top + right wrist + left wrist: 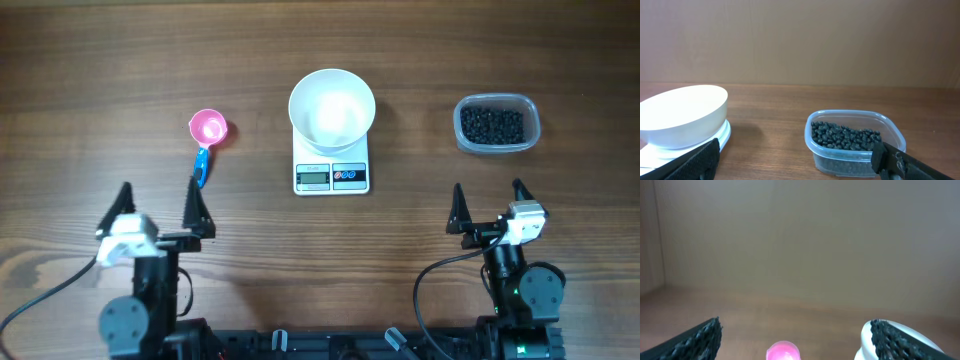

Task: Scoop item into bowl and weigh 150g on scale
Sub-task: 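Move the left gripper over the pink scoop and lower toward it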

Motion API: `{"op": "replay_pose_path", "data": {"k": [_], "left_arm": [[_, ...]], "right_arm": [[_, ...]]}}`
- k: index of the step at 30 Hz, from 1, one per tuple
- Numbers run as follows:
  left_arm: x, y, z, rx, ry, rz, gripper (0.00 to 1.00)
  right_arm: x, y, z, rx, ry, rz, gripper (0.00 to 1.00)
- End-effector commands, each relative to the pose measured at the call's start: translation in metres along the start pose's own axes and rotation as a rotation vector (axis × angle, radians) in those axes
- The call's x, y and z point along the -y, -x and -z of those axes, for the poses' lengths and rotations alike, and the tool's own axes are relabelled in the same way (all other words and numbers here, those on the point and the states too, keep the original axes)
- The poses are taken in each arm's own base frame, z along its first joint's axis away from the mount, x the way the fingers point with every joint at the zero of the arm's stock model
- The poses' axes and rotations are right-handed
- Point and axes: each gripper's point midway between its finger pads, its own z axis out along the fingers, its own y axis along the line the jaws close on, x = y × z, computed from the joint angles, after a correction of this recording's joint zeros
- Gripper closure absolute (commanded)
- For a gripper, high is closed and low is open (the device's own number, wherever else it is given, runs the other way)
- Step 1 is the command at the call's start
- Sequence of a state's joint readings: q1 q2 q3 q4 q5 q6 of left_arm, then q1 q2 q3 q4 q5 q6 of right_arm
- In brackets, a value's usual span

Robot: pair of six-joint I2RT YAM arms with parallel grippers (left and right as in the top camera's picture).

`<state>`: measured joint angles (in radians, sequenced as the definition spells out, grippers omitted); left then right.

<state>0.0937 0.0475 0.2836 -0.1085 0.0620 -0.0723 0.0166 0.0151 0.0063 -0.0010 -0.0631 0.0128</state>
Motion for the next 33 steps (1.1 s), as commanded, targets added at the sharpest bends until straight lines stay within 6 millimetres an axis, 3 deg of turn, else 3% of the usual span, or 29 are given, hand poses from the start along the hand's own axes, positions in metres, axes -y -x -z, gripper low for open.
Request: {"op": "replay_pose_path", "data": {"k": [1,7,11,13,15,16,21,26,27,28,31,33], "left_arm": [[0.018,0.059,0.007,0.013,-0.058,0.011,0.0],[0.044,0.117,-0.01,-0.182,-0.142,0.033,0.0],[0.051,0.126,-0.039,-0.408,-0.159,0.038,0.0],[0.049,0.117,-0.053,-0.533,-0.149,0.048,0.0],[0.046,0.093,-0.07,-0.711,-0.132,0.085,0.0],[0.047,0.07,-0.079,-0.827,-0.137,0.117,0.0],[0.041,-0.003,-0.098,-1.113,-0.124,0.196,0.0],[0.031,-0.058,-0.117,-1.273,-0.091,0.23,0.01],[0.029,-0.073,-0.12,-1.318,-0.083,0.24,0.57],[0.027,-0.083,-0.12,-1.35,-0.076,0.248,0.96],[0.022,-0.112,-0.115,-1.462,-0.045,0.264,0.96],[0.007,-0.128,-0.113,-1.513,0.025,0.219,0.96]], "right_arm": [[-0.002,0.002,0.0,0.007,0.009,0.011,0.0],[-0.002,0.002,0.0,0.007,0.009,0.011,0.0],[-0.002,0.002,0.0,0.007,0.009,0.011,0.0],[-0.002,0.002,0.0,0.007,0.009,0.011,0.01],[-0.002,0.002,0.0,0.007,0.009,0.011,0.0],[-0.002,0.002,0.0,0.007,0.009,0.011,0.0],[-0.002,0.002,0.0,0.007,0.009,0.011,0.0],[-0.002,0.002,0.0,0.007,0.009,0.01,0.0],[-0.002,0.002,0.0,0.007,0.009,0.011,0.0],[-0.002,0.002,0.0,0.007,0.009,0.011,0.01],[-0.002,0.002,0.0,0.007,0.009,0.011,0.0],[-0.002,0.002,0.0,0.007,0.009,0.011,0.0]]}}
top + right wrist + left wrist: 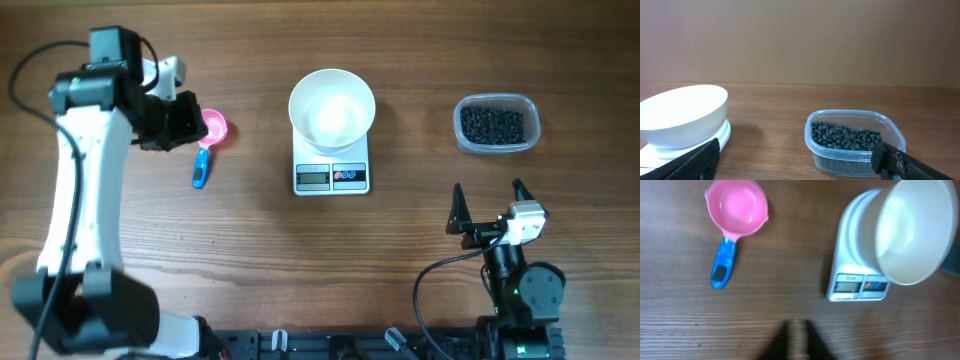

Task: Scoop item into bowl and weigh 150g on scale
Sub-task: 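Move the left gripper over the pink scoop and lower toward it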

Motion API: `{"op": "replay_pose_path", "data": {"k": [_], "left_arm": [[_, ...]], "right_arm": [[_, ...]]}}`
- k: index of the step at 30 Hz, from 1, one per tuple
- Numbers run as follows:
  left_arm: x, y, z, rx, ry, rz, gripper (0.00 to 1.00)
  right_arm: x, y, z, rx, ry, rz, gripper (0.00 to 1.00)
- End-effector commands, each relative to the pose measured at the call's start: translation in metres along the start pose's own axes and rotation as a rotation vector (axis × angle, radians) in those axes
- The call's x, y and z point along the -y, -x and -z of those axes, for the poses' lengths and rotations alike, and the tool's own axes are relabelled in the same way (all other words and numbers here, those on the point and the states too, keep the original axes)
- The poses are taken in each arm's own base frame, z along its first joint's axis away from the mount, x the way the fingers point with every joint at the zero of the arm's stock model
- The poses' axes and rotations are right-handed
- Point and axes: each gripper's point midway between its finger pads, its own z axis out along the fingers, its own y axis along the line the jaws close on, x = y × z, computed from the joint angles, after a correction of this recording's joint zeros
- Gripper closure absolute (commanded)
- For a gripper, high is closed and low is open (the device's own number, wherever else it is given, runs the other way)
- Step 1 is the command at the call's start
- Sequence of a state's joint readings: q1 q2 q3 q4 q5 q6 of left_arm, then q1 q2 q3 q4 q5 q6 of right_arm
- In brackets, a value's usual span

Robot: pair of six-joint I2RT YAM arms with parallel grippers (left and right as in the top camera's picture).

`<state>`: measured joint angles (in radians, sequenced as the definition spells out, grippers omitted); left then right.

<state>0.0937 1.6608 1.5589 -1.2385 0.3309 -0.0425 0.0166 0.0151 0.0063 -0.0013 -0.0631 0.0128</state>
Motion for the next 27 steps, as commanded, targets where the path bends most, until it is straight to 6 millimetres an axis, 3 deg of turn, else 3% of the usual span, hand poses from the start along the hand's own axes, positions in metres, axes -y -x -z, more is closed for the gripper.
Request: {"op": "replay_pose_path", "data": {"k": [1,4,6,9,12,14,16,23,27], "left_arm": [[-0.029,0.001,-0.018,-0.06,0.124,0.02,0.96],[-0.052,0.001,-0.029,-0.086,0.235,0.078,0.86],[-0.058,0.006,-0.039,-0.09,0.256,0.089,0.85],[-0.071,0.012,-0.059,-0.106,0.294,0.09,0.68],[-0.085,0.017,-0.071,-0.112,0.349,0.087,0.62],[-0.089,0.019,-0.084,-0.125,0.35,0.09,0.41],[-0.092,0.018,-0.093,-0.146,0.352,0.088,0.34],[-0.099,0.017,-0.12,-0.18,0.347,0.089,0.34],[-0.097,0.006,-0.139,-0.203,0.348,0.068,0.33]], "right_arm": [[-0.002,0.002,0.0,0.007,0.009,0.011,0.0],[-0.002,0.002,0.0,0.007,0.009,0.011,0.0],[-0.002,0.002,0.0,0.007,0.009,0.011,0.0],[-0.002,0.002,0.0,0.007,0.009,0.01,0.0],[-0.002,0.002,0.0,0.007,0.009,0.011,0.0],[-0.002,0.002,0.0,0.008,0.009,0.011,0.0],[-0.002,0.002,0.0,0.007,0.009,0.01,0.0],[-0.002,0.002,0.0,0.007,0.009,0.011,0.0],[-0.002,0.002,0.0,0.007,0.009,0.01,0.0]]}}
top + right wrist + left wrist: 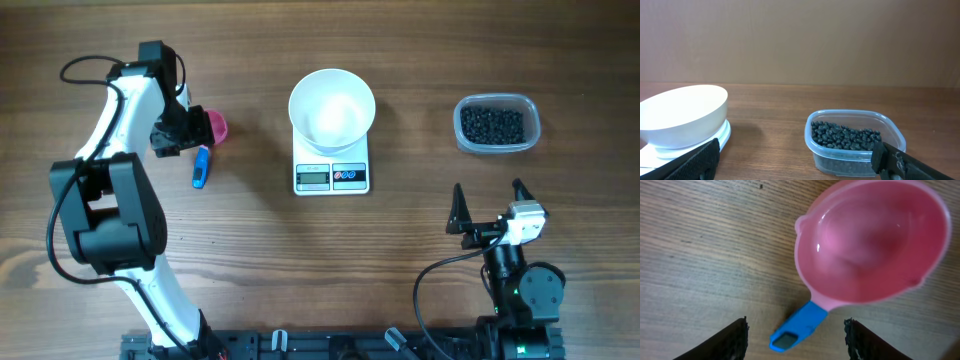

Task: Scoop item into bowl and weigh 150g on scale
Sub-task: 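Move the left gripper over the pink scoop and lower toward it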

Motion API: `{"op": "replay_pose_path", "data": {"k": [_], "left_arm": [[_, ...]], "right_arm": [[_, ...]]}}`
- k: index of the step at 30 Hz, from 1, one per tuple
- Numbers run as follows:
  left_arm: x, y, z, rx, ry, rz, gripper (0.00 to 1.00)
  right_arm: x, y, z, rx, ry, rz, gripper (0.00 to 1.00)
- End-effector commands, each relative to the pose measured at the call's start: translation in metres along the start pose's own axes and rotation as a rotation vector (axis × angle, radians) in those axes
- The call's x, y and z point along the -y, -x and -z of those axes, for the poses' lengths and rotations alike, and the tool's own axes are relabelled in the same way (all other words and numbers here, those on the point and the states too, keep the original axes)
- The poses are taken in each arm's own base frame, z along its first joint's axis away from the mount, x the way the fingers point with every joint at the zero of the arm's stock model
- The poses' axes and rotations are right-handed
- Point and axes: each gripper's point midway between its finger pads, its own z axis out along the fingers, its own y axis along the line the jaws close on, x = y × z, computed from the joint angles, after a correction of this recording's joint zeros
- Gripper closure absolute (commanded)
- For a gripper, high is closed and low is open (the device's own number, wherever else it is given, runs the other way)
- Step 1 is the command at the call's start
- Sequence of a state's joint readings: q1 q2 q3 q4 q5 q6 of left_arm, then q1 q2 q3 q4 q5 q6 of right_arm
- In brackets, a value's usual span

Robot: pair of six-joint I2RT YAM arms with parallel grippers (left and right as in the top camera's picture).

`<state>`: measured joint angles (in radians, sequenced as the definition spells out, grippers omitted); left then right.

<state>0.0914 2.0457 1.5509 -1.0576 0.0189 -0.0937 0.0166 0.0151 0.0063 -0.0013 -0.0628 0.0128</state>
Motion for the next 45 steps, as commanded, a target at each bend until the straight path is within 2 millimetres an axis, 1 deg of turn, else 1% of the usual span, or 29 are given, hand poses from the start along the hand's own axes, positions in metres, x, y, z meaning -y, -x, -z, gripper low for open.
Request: {"op": "replay_pose_path", "data": {"k": [1,5,8,9,14,18,23,27,30,31,33,37,39,44,45], "left_arm": [[0.005,-0.012,-0.021,-0.034,0.015,-0.028,0.33],[0.013,-0.018,-0.036,-0.027,0.014,-0.053,0.31],[0.019,-0.016,-0.042,-0.007,0.01,-0.065,0.34],[0.021,-0.015,-0.043,0.001,0.008,-0.07,0.37],[0.025,-0.012,-0.044,0.019,0.004,-0.04,0.43],[0.026,-0.008,-0.044,0.035,-0.001,0.003,0.47],[0.027,-0.007,-0.044,0.039,-0.002,0.003,0.48],[0.026,-0.008,-0.044,0.036,-0.001,0.002,0.43],[0.026,-0.008,-0.044,0.036,-0.001,0.002,0.33],[0.026,-0.008,-0.044,0.036,-0.001,0.002,0.26],[0.026,-0.008,-0.045,0.034,0.0,0.002,0.0],[0.026,-0.009,-0.045,0.033,0.0,0.002,0.0],[0.027,-0.007,-0.044,0.04,-0.002,0.002,0.02],[0.027,-0.005,-0.044,0.047,-0.004,0.002,0.34],[0.027,-0.005,-0.044,0.047,-0.004,0.002,0.36]], "right_arm": [[-0.002,0.002,0.0,0.007,0.01,0.01,0.0],[-0.002,0.002,0.0,0.007,0.01,0.011,0.0],[-0.002,0.002,0.0,0.007,0.009,0.011,0.0],[-0.002,0.002,0.0,0.007,0.009,0.011,0.0],[-0.002,0.002,0.0,0.007,0.009,0.01,0.0],[-0.002,0.002,0.0,0.007,0.01,0.011,0.0],[-0.002,0.002,0.0,0.007,0.01,0.011,0.0],[-0.002,0.002,0.0,0.007,0.01,0.01,0.0],[-0.002,0.002,0.0,0.007,0.01,0.01,0.0],[-0.002,0.002,0.0,0.007,0.009,0.011,0.0],[-0.002,0.002,0.0,0.007,0.009,0.011,0.0],[-0.002,0.002,0.0,0.007,0.009,0.011,0.0],[-0.002,0.002,0.0,0.007,0.009,0.011,0.0],[-0.002,0.002,0.0,0.007,0.01,0.01,0.0],[-0.002,0.002,0.0,0.007,0.009,0.011,0.0]]}}
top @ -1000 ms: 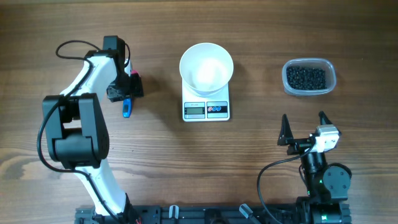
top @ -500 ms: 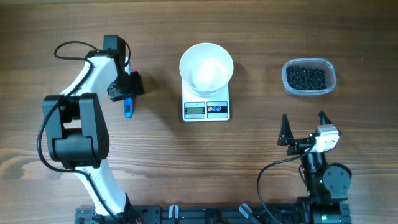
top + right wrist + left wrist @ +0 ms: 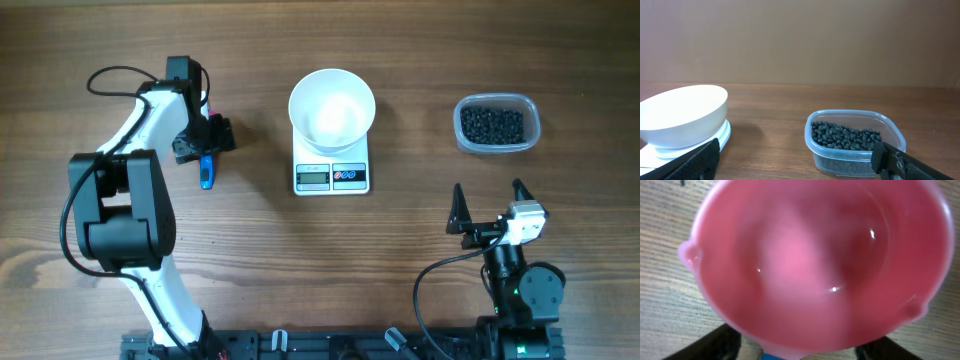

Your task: Scoop item into bowl and weigh 150g on scale

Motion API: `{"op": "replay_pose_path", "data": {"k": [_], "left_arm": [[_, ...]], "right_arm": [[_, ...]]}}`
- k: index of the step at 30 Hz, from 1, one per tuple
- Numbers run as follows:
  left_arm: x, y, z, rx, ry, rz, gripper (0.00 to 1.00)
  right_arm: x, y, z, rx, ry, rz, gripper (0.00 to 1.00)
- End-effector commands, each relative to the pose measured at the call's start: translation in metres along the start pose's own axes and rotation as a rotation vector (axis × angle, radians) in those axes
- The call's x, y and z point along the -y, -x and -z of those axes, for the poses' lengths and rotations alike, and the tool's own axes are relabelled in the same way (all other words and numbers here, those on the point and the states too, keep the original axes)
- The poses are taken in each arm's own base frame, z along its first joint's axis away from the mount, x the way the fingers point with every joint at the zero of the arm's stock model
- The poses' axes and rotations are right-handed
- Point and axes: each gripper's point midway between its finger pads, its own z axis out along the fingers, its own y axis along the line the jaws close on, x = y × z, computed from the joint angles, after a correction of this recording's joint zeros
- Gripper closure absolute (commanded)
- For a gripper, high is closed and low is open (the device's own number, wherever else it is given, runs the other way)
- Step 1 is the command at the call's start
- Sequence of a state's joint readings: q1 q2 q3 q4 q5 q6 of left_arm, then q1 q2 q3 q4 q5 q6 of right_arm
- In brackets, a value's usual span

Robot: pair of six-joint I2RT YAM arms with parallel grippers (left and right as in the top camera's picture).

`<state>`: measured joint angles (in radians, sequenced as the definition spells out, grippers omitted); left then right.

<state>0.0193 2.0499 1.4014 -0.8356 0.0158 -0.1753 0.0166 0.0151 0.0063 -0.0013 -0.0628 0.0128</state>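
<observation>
A scoop with a pink cup and a blue handle lies left of the scale. My left gripper is low over it and open. Its fingers stand either side of the spot where the handle meets the cup, and the cup fills the left wrist view. An empty white bowl sits on the white scale. A clear tub of black beans stands at the right, also in the right wrist view. My right gripper rests open near the front edge.
The wooden table carries only these things. The scale's display and buttons face the front edge. A black cable loops off the left arm.
My left gripper now sits closer to the scoop, so the pink cup fills its view and is covered from overhead. The right arm has not moved.
Both grippers first rested open near the front edge. Then the left arm was stretched out high over the scoop and scale, looking down. Then it hung open just above the pink cup, and now it straddles the scoop's neck. The right arm stayed still.
</observation>
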Motion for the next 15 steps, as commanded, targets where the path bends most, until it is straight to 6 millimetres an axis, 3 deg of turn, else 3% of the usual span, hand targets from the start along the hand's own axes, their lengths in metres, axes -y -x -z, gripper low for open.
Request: {"op": "replay_pose_path", "data": {"k": [1,7,8,10,11,15], "left_arm": [[-0.0005,-0.0045,-0.0072,-0.018,0.01,-0.006,0.39],[0.0008,0.0007,-0.0073,0.003,0.005,0.039,0.36],[0.001,0.0016,-0.0073,0.007,0.004,0.038,0.33],[0.001,0.0015,-0.0073,0.006,0.005,0.038,0.17],[0.0009,0.0014,-0.0073,0.006,0.005,0.037,0.0],[0.0005,-0.0005,-0.0073,-0.002,0.006,0.037,0.0]], "right_arm": [[-0.0019,0.0016,0.0003,0.007,0.009,0.01,0.0],[-0.0019,0.0016,0.0003,0.007,0.009,0.011,0.0],[-0.002,0.0016,0.0003,0.007,0.01,0.011,0.0],[-0.0019,0.0016,0.0003,0.007,0.009,0.011,0.0],[-0.0019,0.0016,0.0003,0.007,0.009,0.011,0.01],[-0.002,0.0016,0.0003,0.007,0.01,0.011,0.0]]}}
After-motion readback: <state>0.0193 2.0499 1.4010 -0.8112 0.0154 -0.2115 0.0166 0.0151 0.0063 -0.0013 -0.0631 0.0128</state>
